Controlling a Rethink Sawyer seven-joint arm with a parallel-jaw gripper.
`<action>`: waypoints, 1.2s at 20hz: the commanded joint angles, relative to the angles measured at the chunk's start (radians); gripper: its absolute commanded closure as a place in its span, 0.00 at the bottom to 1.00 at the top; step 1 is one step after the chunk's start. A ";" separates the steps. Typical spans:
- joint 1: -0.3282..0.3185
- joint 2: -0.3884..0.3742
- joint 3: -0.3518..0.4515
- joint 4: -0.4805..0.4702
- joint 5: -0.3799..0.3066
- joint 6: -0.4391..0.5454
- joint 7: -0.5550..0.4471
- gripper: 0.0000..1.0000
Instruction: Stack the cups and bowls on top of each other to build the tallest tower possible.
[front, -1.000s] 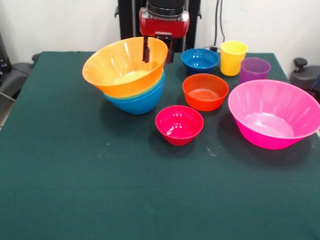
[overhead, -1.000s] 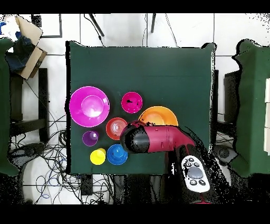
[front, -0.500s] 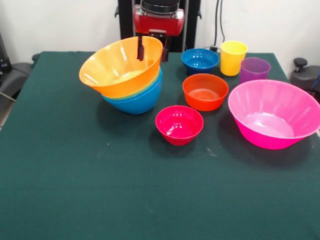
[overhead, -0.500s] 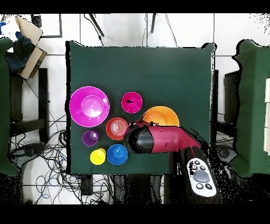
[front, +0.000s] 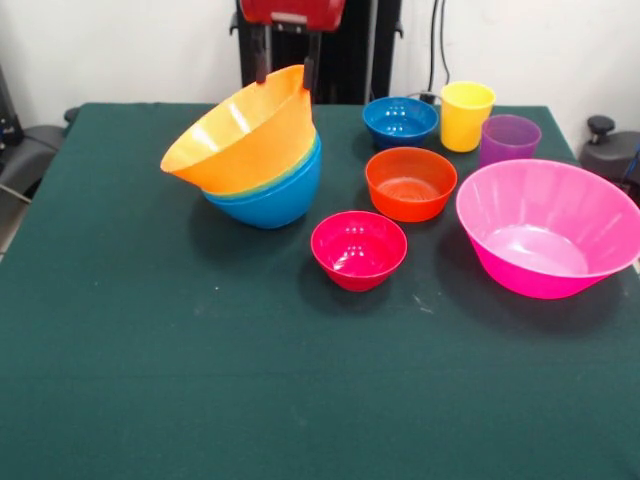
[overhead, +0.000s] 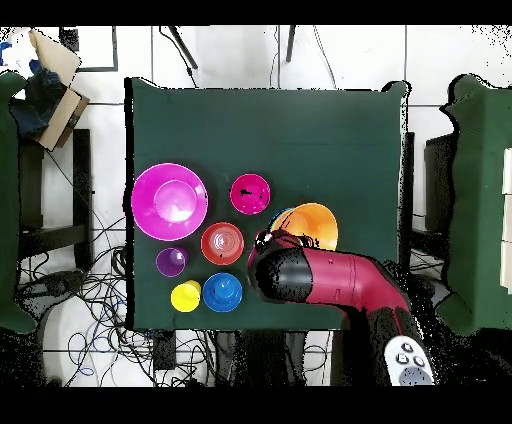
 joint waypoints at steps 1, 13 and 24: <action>-0.006 -0.100 0.092 0.089 0.062 0.153 -0.008 0.00; 0.005 -0.085 0.078 0.079 0.039 0.132 0.002 0.00; 0.102 -0.069 0.037 0.058 0.018 0.092 0.097 0.00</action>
